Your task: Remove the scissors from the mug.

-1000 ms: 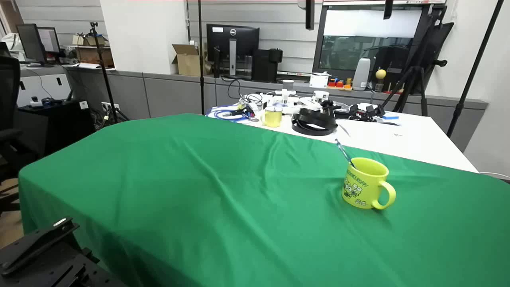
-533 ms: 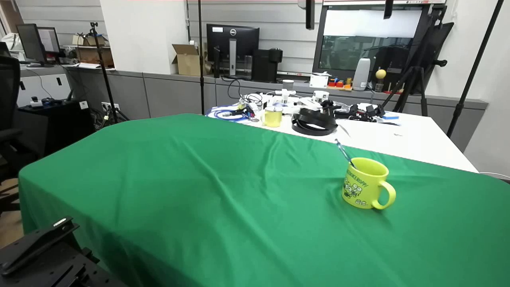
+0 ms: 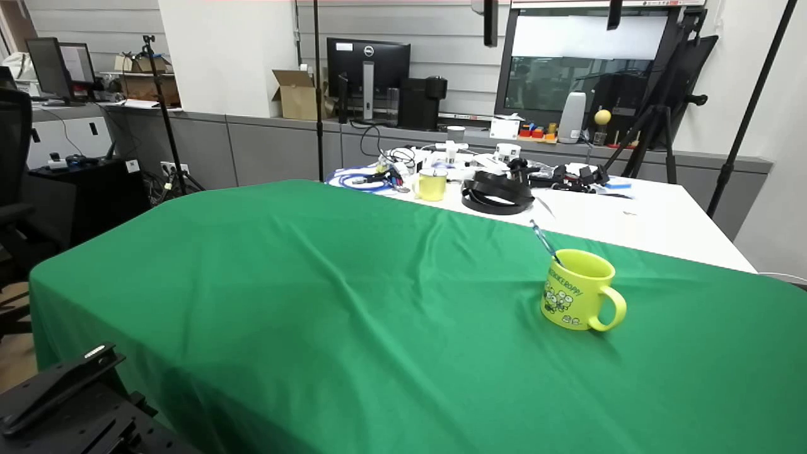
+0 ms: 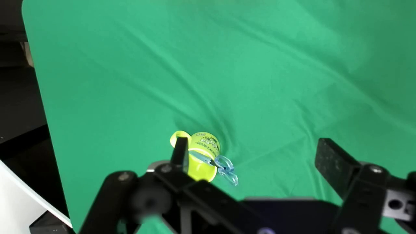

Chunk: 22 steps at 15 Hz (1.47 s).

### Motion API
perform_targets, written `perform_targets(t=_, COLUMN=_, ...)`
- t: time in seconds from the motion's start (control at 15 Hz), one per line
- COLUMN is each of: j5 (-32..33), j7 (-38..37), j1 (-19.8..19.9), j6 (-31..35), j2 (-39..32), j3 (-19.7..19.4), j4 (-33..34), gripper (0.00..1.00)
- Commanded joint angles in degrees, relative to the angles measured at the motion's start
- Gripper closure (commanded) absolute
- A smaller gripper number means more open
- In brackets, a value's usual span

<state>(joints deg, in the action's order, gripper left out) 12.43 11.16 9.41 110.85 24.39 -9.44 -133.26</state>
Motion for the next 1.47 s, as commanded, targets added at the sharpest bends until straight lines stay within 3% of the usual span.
perform_targets(t=0.0, j5=0.0, j7=-0.3, j1=-0.3, j6=0.5, j2=-3.0, j3=-0.4, j4=2.7, gripper=0.00)
perform_targets(t=0.53, j5=-2.0, j7=1.4, j1=0.7, j6=2.6, j2=-25.9, j3=-2.7, j4=24.5, gripper=0.00)
perform_targets(t=0.8, j5=1.5, j7=-1.4, j1=1.7, j6=2.6, j2=-39.6, j3=-2.6, j4=36.8, gripper=0.00)
perform_targets(t=1.4, j5=7.3, j7=-6.1, j1=-0.2, j6=4.3, j2=-48.9, j3=-2.3, j4=40.8, gripper=0.00)
